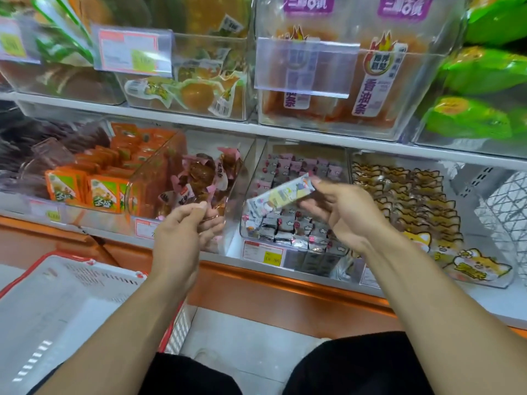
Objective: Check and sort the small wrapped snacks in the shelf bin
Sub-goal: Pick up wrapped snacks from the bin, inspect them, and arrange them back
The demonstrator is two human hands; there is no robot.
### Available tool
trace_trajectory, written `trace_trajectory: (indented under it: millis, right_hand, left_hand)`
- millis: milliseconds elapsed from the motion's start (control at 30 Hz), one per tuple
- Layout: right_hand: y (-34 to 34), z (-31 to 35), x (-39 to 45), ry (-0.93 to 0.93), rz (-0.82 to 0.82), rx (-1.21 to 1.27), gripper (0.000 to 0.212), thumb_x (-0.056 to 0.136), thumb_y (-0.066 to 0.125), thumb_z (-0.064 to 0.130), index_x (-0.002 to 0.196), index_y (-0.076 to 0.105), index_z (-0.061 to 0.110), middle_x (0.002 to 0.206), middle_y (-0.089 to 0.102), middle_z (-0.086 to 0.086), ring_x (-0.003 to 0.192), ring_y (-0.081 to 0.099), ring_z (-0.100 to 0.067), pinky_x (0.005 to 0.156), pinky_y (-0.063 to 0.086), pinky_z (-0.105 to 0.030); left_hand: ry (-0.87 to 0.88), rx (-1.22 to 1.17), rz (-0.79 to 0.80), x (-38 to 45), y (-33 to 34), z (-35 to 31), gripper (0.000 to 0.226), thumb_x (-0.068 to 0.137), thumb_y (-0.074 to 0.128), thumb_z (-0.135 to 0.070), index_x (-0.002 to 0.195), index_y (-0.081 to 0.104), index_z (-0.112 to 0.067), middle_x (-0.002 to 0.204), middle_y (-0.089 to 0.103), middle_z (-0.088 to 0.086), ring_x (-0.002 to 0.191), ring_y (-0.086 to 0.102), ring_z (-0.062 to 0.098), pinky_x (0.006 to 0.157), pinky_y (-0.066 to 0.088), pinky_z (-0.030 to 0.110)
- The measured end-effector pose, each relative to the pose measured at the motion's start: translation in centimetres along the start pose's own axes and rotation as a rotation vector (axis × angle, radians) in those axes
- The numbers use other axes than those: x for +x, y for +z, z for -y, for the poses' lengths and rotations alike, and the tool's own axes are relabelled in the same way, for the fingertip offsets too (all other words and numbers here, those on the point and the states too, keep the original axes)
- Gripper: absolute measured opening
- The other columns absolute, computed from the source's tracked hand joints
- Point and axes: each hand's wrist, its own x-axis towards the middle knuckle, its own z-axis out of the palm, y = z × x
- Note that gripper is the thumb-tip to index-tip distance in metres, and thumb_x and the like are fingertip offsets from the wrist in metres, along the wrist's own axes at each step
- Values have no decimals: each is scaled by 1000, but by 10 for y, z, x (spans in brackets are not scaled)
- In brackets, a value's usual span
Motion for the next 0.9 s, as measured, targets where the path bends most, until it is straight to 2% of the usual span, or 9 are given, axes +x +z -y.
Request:
trace_trajectory:
  millis: [100, 167, 333, 433, 500, 567, 633, 733, 900]
  right_hand:
    - [7, -1, 10, -5, 36, -1, 15, 95, 63, 6, 101, 68, -7, 91, 78, -17, 83, 77, -22, 63, 60, -20]
    - [16, -10, 13, -4, 54, -7, 17, 96, 61, 4, 105, 65, -10, 95, 77, -19, 86, 77, -23, 69, 62, -24]
    - [21, -25, 12, 23, 108, -94, 22, 99, 56, 0, 120, 59, -6, 116, 70, -25, 95, 75, -29, 76, 63, -30]
    - [8, -22, 5, -115, 360, -293, 41, 97, 60, 1, 134, 56, 19, 130, 67, -6, 110, 71, -24, 90, 60, -36]
    - [4, -22, -5, -249, 462, -535, 43, 92, 69, 2, 130, 64, 23, 131, 66, 4, 111, 69, -18, 92, 58, -35]
    - [7, -22, -14, -331, 385, -625, 36, 87, 76, 4, 119, 71, 20, 119, 72, 4, 103, 72, -18, 87, 60, -32]
    - [13, -19, -22, -294, 316, -515, 27, 87, 76, 7, 112, 74, 17, 104, 76, -1, 85, 74, -18, 76, 59, -27]
    - [20, -10, -23, -170, 264, -440, 18, 89, 76, 16, 106, 75, 15, 96, 78, -12, 79, 71, -29, 80, 57, -38]
    - [28, -1, -20, -55, 225, -370, 33, 86, 78, 37, 105, 75, 10, 92, 77, -15, 76, 74, -23, 65, 61, -25]
  left_hand:
    - [9, 57, 183, -1, 6, -1, 27, 86, 74, -43, 95, 70, -18, 94, 76, 12, 85, 76, 32, 71, 61, 32]
    - [-10, 82, 308, -4, 15, -1, 27, 80, 81, -43, 97, 74, -23, 97, 77, 10, 91, 75, 36, 75, 61, 33]
    - [-18, 12, 269, -4, 20, -3, 33, 79, 76, -27, 104, 75, -6, 101, 77, 16, 92, 76, 30, 74, 61, 25]
    - [-70, -13, 297, -6, 14, -3, 35, 79, 77, -35, 99, 79, -6, 103, 77, 18, 96, 75, 30, 78, 60, 26]
    - [-89, 13, 304, -10, 13, -4, 34, 75, 79, -39, 91, 82, -9, 99, 77, 19, 94, 76, 29, 78, 61, 26]
    - [-106, 30, 315, -15, 15, -9, 38, 75, 78, -41, 91, 81, -7, 99, 77, 19, 93, 76, 30, 76, 61, 27]
    - [-102, 9, 325, -21, 16, -16, 38, 76, 78, -38, 98, 78, -7, 105, 76, 20, 95, 75, 32, 77, 62, 29]
    - [-17, -15, 360, -24, 12, -24, 44, 70, 83, -25, 110, 74, -11, 113, 73, 18, 100, 74, 34, 79, 61, 28]
    - [54, 59, 350, -25, 4, -20, 27, 69, 85, -20, 96, 80, -20, 106, 77, 14, 98, 75, 31, 80, 61, 27]
